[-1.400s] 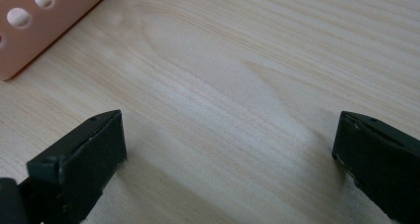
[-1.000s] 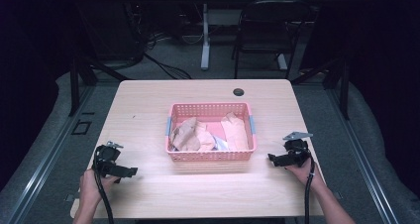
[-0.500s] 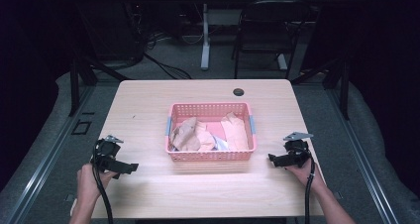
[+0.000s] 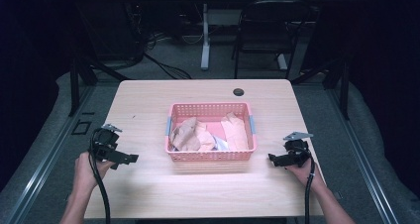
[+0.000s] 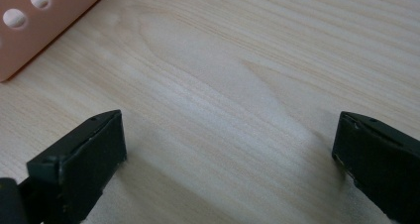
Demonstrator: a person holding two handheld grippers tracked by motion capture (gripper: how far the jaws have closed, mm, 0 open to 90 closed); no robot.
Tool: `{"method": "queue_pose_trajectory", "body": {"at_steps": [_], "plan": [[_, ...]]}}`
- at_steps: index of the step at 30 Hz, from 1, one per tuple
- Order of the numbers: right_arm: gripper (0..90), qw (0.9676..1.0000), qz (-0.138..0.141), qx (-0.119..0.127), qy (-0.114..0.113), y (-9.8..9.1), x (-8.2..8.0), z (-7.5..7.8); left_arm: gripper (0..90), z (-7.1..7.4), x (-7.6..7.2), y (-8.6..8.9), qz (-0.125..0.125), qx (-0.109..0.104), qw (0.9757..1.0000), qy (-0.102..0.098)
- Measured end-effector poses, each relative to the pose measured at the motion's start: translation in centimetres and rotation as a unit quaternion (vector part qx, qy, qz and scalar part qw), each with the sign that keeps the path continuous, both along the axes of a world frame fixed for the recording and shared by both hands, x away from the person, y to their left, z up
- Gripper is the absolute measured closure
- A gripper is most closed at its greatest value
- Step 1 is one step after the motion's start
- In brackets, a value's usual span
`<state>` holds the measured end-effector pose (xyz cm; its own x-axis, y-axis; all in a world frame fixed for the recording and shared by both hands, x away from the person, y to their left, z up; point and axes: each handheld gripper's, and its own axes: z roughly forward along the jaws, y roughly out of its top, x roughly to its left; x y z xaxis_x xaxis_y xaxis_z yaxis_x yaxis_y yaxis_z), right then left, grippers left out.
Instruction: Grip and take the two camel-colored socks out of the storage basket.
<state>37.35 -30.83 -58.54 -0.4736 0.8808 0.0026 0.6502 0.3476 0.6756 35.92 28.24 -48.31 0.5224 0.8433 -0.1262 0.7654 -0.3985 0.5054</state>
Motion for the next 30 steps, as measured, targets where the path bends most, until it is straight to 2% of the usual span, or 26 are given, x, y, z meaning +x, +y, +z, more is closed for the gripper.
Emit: {"method": "queue_pose_trajectory", "body": {"at_steps": [1, 6, 9, 12, 15, 21, 26, 28, 30], "plan": [[0.0, 1.0000, 0.000, 0.000, 0.000, 0.0, 0.0, 0.0, 0.4, 0.0, 0.0, 0.0, 0.000, 0.000, 1.0000, 0.000], [0.0, 1.0000, -0.002, 0.000, -0.001, 0.0, -0.1, 0.0, 0.4, 1.8, 1.0, -1.1, -0.015, 0.002, 0.9999, -0.008], [0.0, 1.0000, -0.004, 0.001, -0.002, 0.0, -0.1, 0.0, 0.4, 2.6, 1.6, -2.0, -0.026, 0.012, 0.9996, -0.010], [0.0, 1.0000, -0.002, 0.000, -0.001, -0.1, -0.1, 0.0, 0.4, 3.4, 2.4, -2.9, -0.036, 0.021, 0.9991, -0.010], [0.0, 1.0000, -0.003, 0.003, -0.001, 0.0, -0.1, 0.0, 0.3, 4.2, 3.3, -3.8, -0.046, 0.018, 0.9987, -0.007], [0.0, 1.0000, -0.002, 0.001, -0.001, 0.0, -0.1, 0.0, 0.4, 5.9, 4.8, -6.0, -0.073, 0.035, 0.9967, -0.011], [0.0, 1.0000, -0.003, 0.001, -0.001, 0.0, -0.1, 0.0, 0.4, 6.7, 6.3, -7.9, -0.096, 0.041, 0.9946, 0.000], [0.0, 1.0000, -0.002, 0.001, -0.001, -0.1, -0.1, 0.0, 0.5, 6.7, 7.1, -9.1, -0.108, 0.049, 0.9928, 0.017], [0.0, 1.0000, -0.005, 0.000, -0.002, 0.0, -0.1, 0.0, 0.5, 6.7, 7.4, -9.6, -0.114, 0.051, 0.9920, 0.021]]}}
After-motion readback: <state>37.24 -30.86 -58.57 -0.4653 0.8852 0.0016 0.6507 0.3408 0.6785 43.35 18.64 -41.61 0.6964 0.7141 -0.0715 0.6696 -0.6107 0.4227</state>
